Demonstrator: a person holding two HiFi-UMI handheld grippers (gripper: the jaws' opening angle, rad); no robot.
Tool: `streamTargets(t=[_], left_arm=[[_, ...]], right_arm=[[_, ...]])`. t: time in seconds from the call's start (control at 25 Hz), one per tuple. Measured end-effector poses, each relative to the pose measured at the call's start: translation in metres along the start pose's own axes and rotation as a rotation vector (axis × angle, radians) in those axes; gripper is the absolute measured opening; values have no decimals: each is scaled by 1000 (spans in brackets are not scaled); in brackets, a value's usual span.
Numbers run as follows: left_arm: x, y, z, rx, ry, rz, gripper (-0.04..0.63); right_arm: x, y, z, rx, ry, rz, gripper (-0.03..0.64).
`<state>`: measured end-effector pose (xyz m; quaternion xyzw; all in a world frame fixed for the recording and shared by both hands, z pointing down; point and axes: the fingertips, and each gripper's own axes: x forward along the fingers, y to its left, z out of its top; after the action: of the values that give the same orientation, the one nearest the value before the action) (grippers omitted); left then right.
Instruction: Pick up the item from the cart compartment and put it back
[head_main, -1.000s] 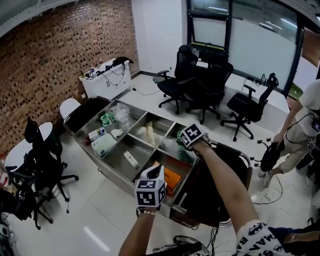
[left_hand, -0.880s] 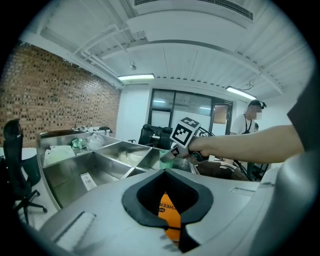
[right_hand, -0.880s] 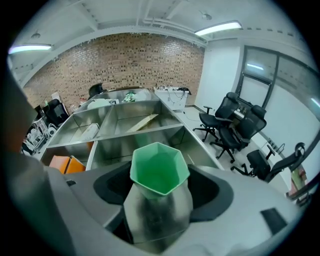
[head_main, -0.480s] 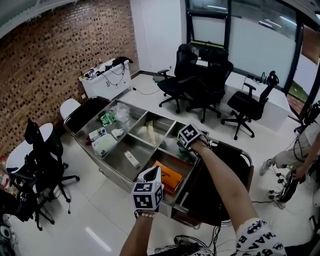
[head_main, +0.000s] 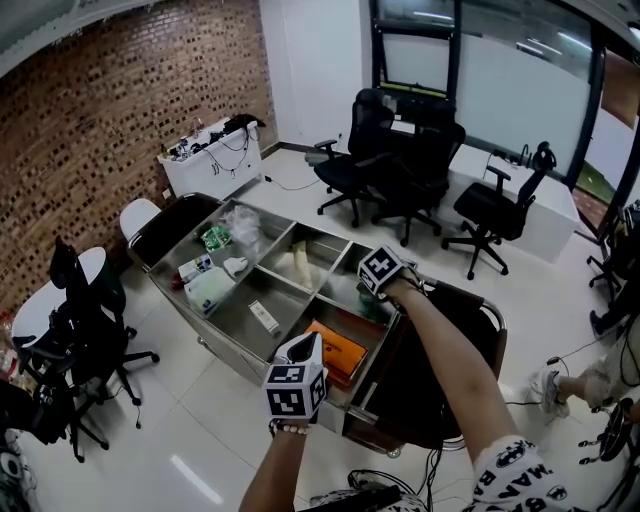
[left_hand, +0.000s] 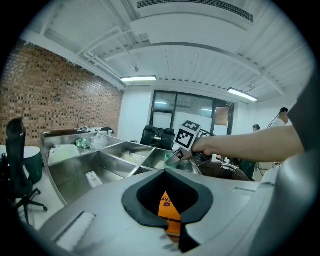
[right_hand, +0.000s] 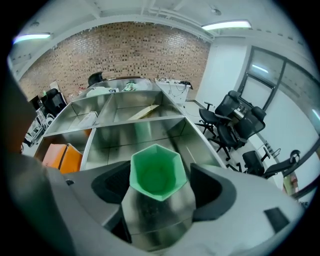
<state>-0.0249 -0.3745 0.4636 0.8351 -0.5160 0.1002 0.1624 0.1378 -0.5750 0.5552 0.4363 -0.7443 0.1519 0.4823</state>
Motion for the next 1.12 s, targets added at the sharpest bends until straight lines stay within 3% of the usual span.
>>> streamTargets(t=[0.32, 0.72, 0.76, 0.92, 1.12], left_arm=[[-3, -3, 3, 9, -7, -9, 2], [-12, -11, 3, 23, -31, -59, 2], [-15, -12, 3, 23, -36, -66, 2], [-30, -16, 2, 24, -54, -101, 2], [-56, -17, -2, 26, -93, -130, 2]], right_arm=[[-30, -10, 12, 17, -76, -9, 379], [-119, -8, 32, 196, -385, 45, 377], [-134, -6, 33, 216, -433, 40, 346], [-203, 9, 29, 242, -631, -43, 16], [-271, 50, 5, 229, -782, -125, 0]])
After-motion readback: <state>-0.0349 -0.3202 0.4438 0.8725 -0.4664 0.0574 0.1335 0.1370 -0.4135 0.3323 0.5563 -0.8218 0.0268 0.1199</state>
